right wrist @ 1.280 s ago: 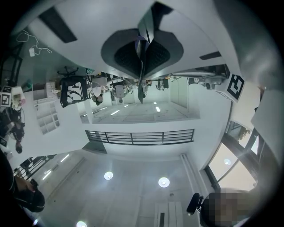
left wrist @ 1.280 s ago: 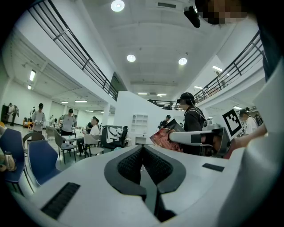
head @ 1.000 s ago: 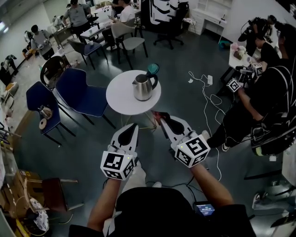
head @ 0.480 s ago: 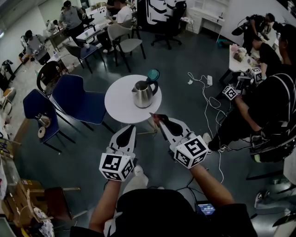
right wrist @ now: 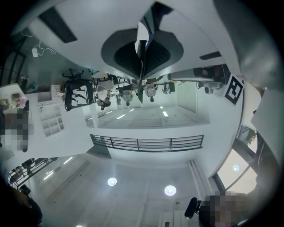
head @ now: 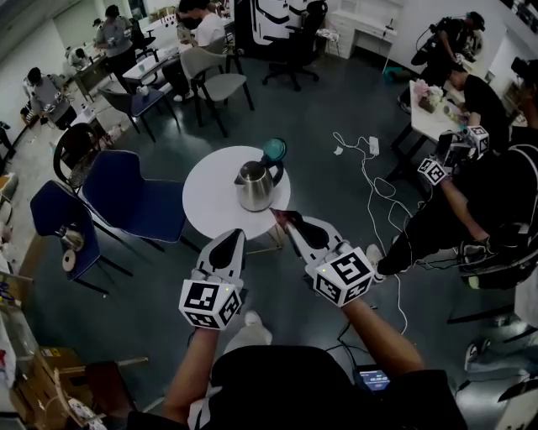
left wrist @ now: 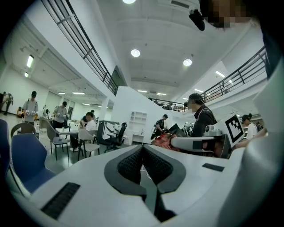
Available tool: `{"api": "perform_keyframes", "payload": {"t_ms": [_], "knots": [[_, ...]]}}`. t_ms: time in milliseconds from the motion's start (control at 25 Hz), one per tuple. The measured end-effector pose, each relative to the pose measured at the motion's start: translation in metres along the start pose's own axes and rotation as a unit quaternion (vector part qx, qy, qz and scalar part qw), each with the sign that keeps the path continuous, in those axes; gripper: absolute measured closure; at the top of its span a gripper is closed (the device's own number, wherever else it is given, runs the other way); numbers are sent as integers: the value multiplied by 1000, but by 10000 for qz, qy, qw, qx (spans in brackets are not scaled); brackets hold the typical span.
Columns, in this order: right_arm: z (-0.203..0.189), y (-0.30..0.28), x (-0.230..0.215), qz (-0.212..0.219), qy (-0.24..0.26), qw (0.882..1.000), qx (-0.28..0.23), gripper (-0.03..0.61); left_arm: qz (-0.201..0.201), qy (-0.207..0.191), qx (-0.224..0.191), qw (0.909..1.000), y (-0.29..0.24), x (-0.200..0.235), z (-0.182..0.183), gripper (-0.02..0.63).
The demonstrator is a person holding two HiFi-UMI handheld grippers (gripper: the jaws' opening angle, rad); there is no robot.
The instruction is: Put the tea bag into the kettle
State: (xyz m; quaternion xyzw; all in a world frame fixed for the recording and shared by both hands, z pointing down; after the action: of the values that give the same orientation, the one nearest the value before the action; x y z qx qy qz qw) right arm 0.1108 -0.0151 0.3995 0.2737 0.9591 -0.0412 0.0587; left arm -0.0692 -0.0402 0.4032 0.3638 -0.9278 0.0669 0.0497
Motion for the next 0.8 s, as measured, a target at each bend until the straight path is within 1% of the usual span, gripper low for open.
{"api": "perform_keyframes", "payload": {"t_ms": [200,360,800], "knots": [[6,-28,-18,-162,-129,9998,22,557,-172,59,88,9998,-28,24,6,598],[15,-52,-28,-278,-144,9995,17,557,-284,75,70,9995,-44,46,16,598],[14,-125,-39,-481,-143,9987,49,557,-380,136,117,9991,-72,121,20,598]]}}
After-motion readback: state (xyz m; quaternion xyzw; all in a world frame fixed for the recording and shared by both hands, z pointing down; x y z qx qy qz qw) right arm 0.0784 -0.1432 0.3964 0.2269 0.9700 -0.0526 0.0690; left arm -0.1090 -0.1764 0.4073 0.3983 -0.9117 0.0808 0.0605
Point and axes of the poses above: the fingertips, and each gripper's own axes: y backward along the fingers, x to its left, z out of its top, the point moved 7 cm from there along y, backward along the fingers, and after that the axes turned 4 degrees about z, right-handed, at the moved point
